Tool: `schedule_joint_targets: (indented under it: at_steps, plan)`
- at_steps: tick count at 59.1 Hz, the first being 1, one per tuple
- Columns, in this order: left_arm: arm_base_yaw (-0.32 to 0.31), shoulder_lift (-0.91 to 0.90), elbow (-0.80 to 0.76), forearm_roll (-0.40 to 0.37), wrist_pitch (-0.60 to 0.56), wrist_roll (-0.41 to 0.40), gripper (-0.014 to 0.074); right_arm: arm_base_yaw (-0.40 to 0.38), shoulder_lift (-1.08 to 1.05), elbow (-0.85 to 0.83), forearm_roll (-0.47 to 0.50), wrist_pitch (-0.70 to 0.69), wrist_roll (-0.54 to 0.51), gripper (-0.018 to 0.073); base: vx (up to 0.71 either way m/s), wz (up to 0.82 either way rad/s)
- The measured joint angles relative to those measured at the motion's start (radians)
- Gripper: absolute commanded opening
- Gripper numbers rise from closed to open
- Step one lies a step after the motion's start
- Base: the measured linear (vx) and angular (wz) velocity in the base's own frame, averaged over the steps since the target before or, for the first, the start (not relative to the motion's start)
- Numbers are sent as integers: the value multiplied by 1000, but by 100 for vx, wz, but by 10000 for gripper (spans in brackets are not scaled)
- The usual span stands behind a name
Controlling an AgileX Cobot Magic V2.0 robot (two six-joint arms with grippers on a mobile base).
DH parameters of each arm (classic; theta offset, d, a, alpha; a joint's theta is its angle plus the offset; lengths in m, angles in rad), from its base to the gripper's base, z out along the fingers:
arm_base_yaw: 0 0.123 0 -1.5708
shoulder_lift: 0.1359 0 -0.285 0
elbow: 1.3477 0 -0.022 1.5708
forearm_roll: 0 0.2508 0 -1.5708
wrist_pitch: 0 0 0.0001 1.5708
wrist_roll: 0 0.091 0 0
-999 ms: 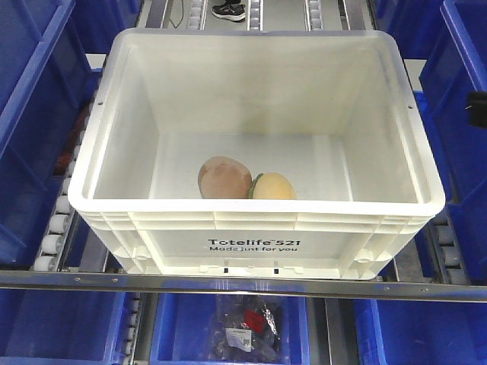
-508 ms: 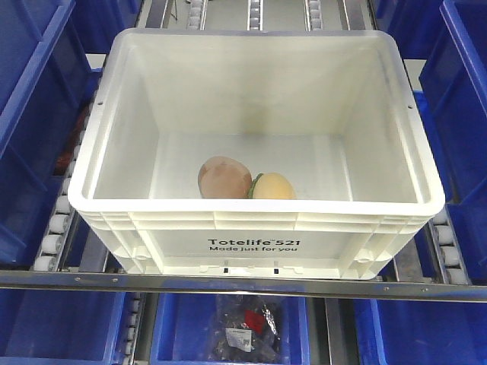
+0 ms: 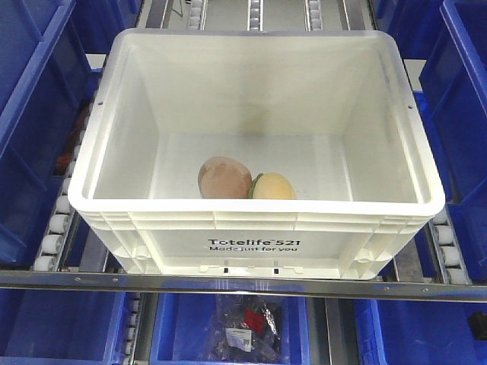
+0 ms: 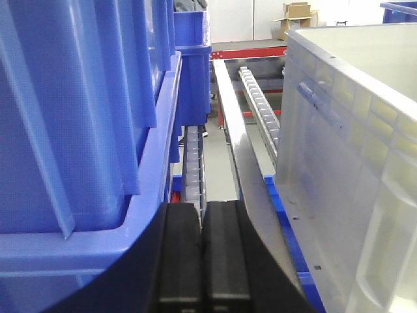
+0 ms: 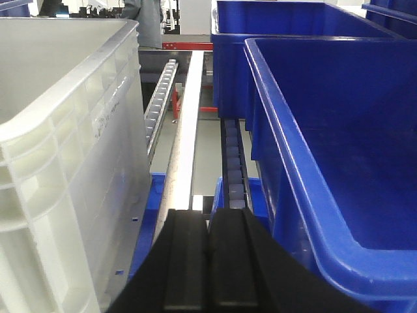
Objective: Place moving items into box and shelve
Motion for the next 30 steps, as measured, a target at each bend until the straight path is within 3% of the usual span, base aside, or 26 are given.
schedule_joint_targets:
  at_steps: [30]
  plan:
    - [0, 0, 0, 0, 0, 0, -8, 0, 0, 0, -1, 0, 3, -9, 0, 0]
